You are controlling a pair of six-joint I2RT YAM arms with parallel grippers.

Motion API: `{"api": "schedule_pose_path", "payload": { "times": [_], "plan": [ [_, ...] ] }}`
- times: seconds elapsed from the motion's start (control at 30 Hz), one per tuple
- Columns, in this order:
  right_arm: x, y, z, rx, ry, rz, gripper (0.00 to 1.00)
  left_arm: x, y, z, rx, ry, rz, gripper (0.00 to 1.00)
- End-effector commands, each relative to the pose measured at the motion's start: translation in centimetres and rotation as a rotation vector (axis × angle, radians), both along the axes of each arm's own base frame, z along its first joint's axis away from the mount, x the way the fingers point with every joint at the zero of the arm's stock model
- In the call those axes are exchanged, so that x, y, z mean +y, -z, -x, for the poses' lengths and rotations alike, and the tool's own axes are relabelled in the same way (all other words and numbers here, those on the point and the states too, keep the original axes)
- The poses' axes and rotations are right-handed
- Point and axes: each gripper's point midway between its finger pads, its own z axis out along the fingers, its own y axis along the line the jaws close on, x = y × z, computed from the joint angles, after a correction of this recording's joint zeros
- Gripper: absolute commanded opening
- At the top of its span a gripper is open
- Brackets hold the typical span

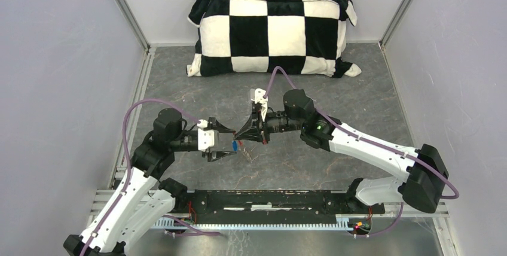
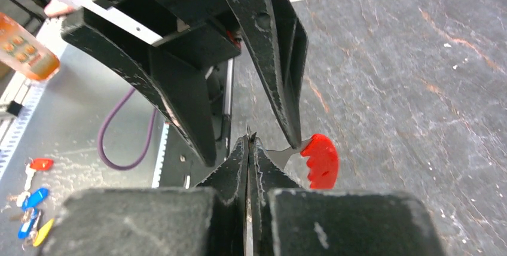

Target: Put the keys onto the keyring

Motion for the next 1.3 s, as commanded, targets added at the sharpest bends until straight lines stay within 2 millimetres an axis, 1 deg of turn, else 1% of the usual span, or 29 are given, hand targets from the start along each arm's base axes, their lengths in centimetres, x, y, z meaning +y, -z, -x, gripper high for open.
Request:
{"api": "schedule_pose_path", "payload": {
  "times": [0.0,0.07,0.17,0.33,0.53,0.67,0.7,0.87,1.03,1.17,1.27],
  "plan": [
    [0.2,-5.5,0.8,-0.036,-0.013,-0.238,0.00,-0.7,-1.3,-0.9,0.053,-0.039,0.068,0.68],
    [0.1,-6.0,1.0,-0.030,-0.010,-0.276,0.00,-0.8,-1.4,-1.1,0.090,-0.061,0.083,0.65],
    [0.0,-6.7,1.3,-0.031,-0.013,-0.322,0.00,-0.9,-1.8,-1.2,0.109,-0.078,0.109,0.65],
    [-0.2,-6.7,1.6,-0.019,-0.001,-0.380,0.00,-1.0,-2.1,-1.3,0.145,-0.093,0.124,0.62],
    [-0.4,-6.7,2.3,-0.012,0.021,-0.462,0.00,-1.0,-2.7,-1.7,0.123,-0.111,0.147,0.62],
    [-1.2,-7.5,2.6,0.011,0.045,-0.564,0.00,-1.0,-3.3,-1.9,0.058,-0.096,0.149,0.63],
    [-1.4,-7.4,2.5,0.019,0.061,-0.580,0.00,-1.0,-3.6,-1.9,0.041,-0.093,0.150,0.64],
    [-2.5,-7.9,2.3,0.025,0.120,-0.674,0.00,-0.6,-4.7,-1.2,-0.079,-0.049,0.131,0.68],
    [-2.5,-7.8,2.4,0.026,0.114,-0.678,0.00,-0.1,-5.6,-0.5,-0.201,-0.026,0.118,0.69],
    [-2.3,-7.4,2.7,0.030,0.097,-0.656,0.00,0.1,-5.9,-0.2,-0.228,-0.013,0.108,0.64],
    [-2.3,-7.2,2.8,0.032,0.088,-0.647,0.00,0.0,-6.0,-0.2,-0.231,-0.005,0.108,0.58]
  ]
}}
